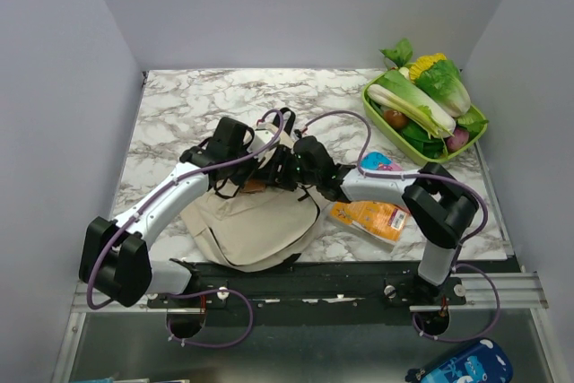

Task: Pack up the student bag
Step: Place the personal item in the student bag.

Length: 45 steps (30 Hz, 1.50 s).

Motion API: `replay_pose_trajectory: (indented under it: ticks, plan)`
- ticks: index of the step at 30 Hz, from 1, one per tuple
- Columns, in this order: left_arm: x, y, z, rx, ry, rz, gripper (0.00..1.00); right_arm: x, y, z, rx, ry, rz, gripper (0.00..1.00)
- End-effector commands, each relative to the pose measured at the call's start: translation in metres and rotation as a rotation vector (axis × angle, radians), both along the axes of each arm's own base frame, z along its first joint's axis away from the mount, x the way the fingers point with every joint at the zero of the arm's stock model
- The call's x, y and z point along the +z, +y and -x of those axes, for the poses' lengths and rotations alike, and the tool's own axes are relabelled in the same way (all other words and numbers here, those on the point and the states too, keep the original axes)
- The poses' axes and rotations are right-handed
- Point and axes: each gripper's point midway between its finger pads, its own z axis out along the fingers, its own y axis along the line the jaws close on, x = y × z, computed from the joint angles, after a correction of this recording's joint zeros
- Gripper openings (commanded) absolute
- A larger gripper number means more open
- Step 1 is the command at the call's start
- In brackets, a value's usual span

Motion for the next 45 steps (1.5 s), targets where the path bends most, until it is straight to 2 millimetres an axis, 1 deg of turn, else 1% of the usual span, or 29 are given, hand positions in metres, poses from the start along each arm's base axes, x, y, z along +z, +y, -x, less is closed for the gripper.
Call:
replay_pose_trajectory:
  ticks: [1, 2, 3, 4, 5, 6, 7, 8, 10, 11, 17, 18, 22, 23, 24, 25, 26, 30, 31, 32, 35, 37, 38, 39, 40, 41, 42, 44, 45]
  plan:
    - [-0.006, -0.006, 0.007, -0.032, 0.027, 0.020, 0.00, 0.052, -0.001, -0.007, 0.003, -0.203, -0.111, 0.65]
    - [-0.007, -0.006, 0.006, -0.028, 0.024, 0.023, 0.00, 0.061, -0.001, -0.002, 0.021, -0.240, -0.147, 0.66]
    - [-0.006, -0.006, 0.004, -0.023, 0.022, 0.024, 0.00, 0.050, -0.010, 0.007, 0.030, -0.242, -0.128, 0.65]
    - [-0.007, -0.006, 0.003, -0.016, 0.022, 0.022, 0.00, 0.060, -0.015, 0.011, 0.034, -0.280, -0.137, 0.64]
    - [-0.006, -0.006, 0.000, -0.008, 0.017, 0.026, 0.00, 0.057, -0.019, 0.015, 0.036, -0.291, -0.128, 0.60]
    - [-0.005, -0.006, -0.002, 0.001, 0.014, 0.027, 0.00, 0.047, -0.025, 0.021, 0.038, -0.281, -0.103, 0.57]
    - [-0.006, -0.006, -0.004, 0.009, 0.021, 0.027, 0.00, 0.046, -0.029, 0.024, 0.046, -0.296, -0.091, 0.53]
    - [-0.005, -0.006, -0.006, 0.014, 0.019, 0.033, 0.00, 0.041, -0.030, 0.028, 0.052, -0.298, -0.077, 0.43]
    - [-0.003, -0.007, -0.010, 0.029, 0.026, 0.044, 0.00, 0.031, -0.032, 0.032, 0.065, -0.296, -0.044, 0.31]
    - [-0.002, -0.007, -0.010, 0.029, 0.033, 0.051, 0.00, 0.022, -0.032, 0.035, 0.077, -0.285, -0.020, 0.22]
    - [0.010, -0.012, -0.012, 0.026, 0.035, 0.072, 0.00, 0.003, -0.025, 0.038, 0.108, -0.273, 0.039, 0.03]
    - [0.011, -0.012, -0.012, 0.025, 0.034, 0.074, 0.00, -0.004, -0.025, 0.037, 0.103, -0.266, 0.054, 0.02]
    - [0.012, -0.012, -0.010, 0.022, 0.042, 0.076, 0.00, -0.009, -0.017, 0.027, 0.097, -0.264, 0.074, 0.01]
    - [0.012, -0.012, -0.010, 0.020, 0.041, 0.077, 0.00, -0.016, -0.017, 0.026, 0.102, -0.248, 0.100, 0.01]
    - [0.011, -0.012, -0.009, 0.020, 0.045, 0.075, 0.00, -0.009, -0.010, 0.020, 0.097, -0.262, 0.095, 0.01]
    - [0.011, -0.012, -0.008, 0.019, 0.046, 0.076, 0.00, -0.020, -0.009, 0.018, 0.097, -0.243, 0.119, 0.01]
    - [0.011, -0.012, -0.008, 0.019, 0.046, 0.078, 0.00, -0.020, -0.007, 0.016, 0.096, -0.242, 0.123, 0.01]
    - [0.008, -0.010, -0.005, 0.015, 0.047, 0.074, 0.00, -0.015, 0.006, 0.003, 0.062, -0.247, 0.092, 0.01]
    - [0.007, -0.010, -0.004, 0.015, 0.050, 0.075, 0.00, -0.006, 0.013, -0.001, 0.058, -0.250, 0.064, 0.01]
    - [0.007, -0.011, -0.004, 0.013, 0.049, 0.080, 0.00, -0.012, 0.016, -0.002, 0.058, -0.238, 0.062, 0.01]
    - [0.005, -0.011, -0.002, 0.009, 0.058, 0.081, 0.00, -0.010, 0.026, -0.008, 0.043, -0.215, 0.035, 0.01]
    - [0.005, -0.013, -0.001, 0.000, 0.062, 0.086, 0.00, -0.010, 0.027, -0.009, 0.038, -0.204, 0.035, 0.01]
    - [0.005, -0.013, -0.001, -0.001, 0.062, 0.087, 0.00, -0.016, 0.022, -0.005, 0.036, -0.189, 0.055, 0.04]
    - [0.005, -0.013, 0.000, -0.003, 0.064, 0.085, 0.00, -0.006, 0.018, -0.004, 0.032, -0.205, 0.045, 0.09]
    - [0.004, -0.013, 0.001, -0.004, 0.067, 0.084, 0.03, -0.007, 0.012, -0.001, 0.029, -0.211, 0.055, 0.14]
    - [0.003, -0.012, 0.000, -0.005, 0.067, 0.080, 0.09, -0.016, 0.001, 0.006, 0.033, -0.203, 0.084, 0.20]
    - [0.004, -0.011, 0.000, -0.005, 0.067, 0.081, 0.30, -0.001, -0.005, 0.012, 0.039, -0.232, 0.068, 0.22]
    - [0.004, -0.008, 0.001, -0.005, 0.089, 0.090, 0.50, 0.005, -0.018, 0.019, 0.041, -0.266, 0.075, 0.28]
    - [0.011, -0.007, -0.002, 0.000, 0.082, 0.107, 0.63, -0.012, -0.035, 0.030, 0.045, -0.247, 0.110, 0.28]
